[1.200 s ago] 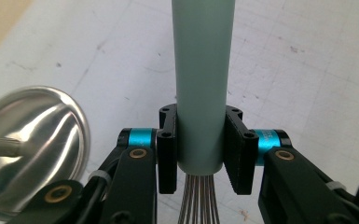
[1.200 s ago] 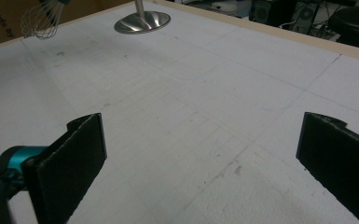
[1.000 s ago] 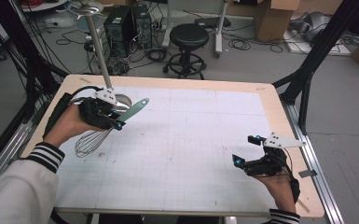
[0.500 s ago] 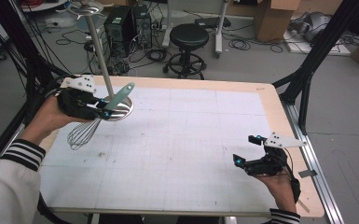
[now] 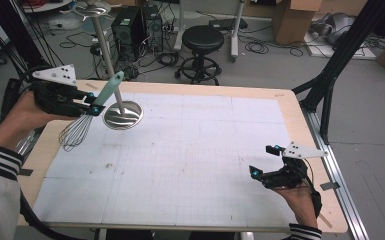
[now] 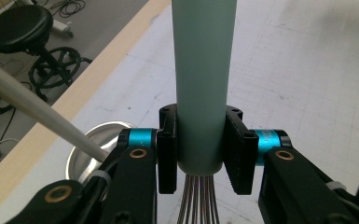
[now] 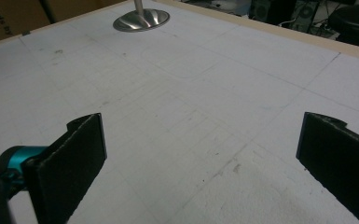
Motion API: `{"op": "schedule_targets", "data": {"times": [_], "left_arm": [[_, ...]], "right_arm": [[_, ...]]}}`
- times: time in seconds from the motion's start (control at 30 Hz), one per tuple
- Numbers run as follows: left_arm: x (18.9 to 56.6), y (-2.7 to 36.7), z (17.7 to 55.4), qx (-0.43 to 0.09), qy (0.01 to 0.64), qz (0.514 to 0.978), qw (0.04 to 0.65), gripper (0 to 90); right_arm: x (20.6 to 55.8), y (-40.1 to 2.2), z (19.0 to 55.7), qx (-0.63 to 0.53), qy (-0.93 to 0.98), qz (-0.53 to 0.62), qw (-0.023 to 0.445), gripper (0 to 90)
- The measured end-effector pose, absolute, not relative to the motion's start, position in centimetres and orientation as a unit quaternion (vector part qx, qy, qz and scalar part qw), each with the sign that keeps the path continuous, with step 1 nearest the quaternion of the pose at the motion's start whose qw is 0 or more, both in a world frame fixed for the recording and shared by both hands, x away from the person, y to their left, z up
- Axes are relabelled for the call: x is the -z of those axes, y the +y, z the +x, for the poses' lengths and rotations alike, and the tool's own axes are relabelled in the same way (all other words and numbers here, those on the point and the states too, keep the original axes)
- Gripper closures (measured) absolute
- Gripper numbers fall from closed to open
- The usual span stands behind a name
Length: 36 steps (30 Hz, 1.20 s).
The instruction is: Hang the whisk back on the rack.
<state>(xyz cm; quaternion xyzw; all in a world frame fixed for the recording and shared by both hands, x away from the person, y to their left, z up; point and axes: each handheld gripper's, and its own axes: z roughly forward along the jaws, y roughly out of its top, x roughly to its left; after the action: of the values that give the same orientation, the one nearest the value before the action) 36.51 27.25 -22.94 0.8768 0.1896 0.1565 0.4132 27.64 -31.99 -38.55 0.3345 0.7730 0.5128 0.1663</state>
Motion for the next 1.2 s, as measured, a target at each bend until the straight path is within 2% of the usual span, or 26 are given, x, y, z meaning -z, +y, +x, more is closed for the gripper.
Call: {"op": "schedule_targets", "data": {"times": [0.7, 1.2], "left_arm": [[17.9, 31.3, 37.6, -0.203, 0.229, 0.835, 0.457, 69.5], [17.1, 33.1, 39.7, -0.213, 0.257, 0.821, 0.464, 69.5]], "right_arm": [[38.5, -31.8, 27.8, -0.509, 0.777, 0.333, 0.163, 0.5], [38.7, -31.8, 27.9, -0.503, 0.78, 0.335, 0.162, 0.5]]}}
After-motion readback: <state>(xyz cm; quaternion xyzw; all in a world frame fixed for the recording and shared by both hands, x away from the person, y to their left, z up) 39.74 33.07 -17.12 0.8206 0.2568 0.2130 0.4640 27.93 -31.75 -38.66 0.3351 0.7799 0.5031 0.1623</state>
